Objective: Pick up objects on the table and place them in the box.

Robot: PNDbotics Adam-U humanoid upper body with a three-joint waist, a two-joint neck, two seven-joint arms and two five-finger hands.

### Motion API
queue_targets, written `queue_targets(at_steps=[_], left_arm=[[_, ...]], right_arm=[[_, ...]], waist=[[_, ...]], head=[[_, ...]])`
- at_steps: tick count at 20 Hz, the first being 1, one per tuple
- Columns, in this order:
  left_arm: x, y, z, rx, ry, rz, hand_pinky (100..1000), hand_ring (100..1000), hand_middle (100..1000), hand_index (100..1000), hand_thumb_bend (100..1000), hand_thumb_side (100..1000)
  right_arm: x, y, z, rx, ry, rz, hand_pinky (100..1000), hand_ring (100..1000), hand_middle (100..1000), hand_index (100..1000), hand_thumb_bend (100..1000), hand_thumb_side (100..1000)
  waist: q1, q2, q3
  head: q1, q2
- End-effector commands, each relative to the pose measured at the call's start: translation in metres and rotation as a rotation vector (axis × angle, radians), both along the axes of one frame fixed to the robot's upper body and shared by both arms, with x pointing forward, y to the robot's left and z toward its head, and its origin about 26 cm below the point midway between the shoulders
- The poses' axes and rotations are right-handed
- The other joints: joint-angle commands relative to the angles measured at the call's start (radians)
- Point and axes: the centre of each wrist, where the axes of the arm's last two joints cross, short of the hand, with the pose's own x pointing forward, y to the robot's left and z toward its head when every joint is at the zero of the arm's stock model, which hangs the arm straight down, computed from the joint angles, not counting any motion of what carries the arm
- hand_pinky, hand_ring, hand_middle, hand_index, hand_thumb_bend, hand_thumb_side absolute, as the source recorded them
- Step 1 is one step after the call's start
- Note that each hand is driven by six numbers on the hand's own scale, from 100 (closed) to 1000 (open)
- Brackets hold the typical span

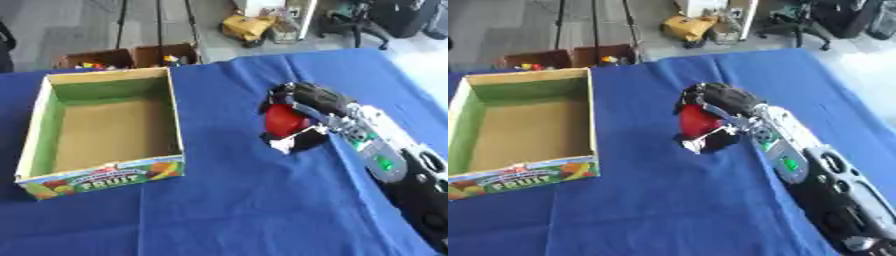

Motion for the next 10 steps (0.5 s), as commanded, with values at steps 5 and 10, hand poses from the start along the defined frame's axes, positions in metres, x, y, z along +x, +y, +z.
queue_targets(at_steps=[5,10], left_arm=[[-0.003,-0.002,0.008,0.016,-0.028,-0.016,683,670,760,914,100,916],[-0.003,-0.004,0.01,0.019,-0.036,-0.029,684,672,760,914,100,911]], right_arm=[[-0.012,0.004,0.042,0.031,-0.113,0.06,235,456,560,632,100,354],[-0.015,0.008,0.059,0.072,-0.151,0.094,232,449,546,631,100,338]], waist=[[-0.014,-0.023,0.022],[-0.026,-0.024,0.058]], head=[[-0.019,-0.009],[-0.043,-0.007]])
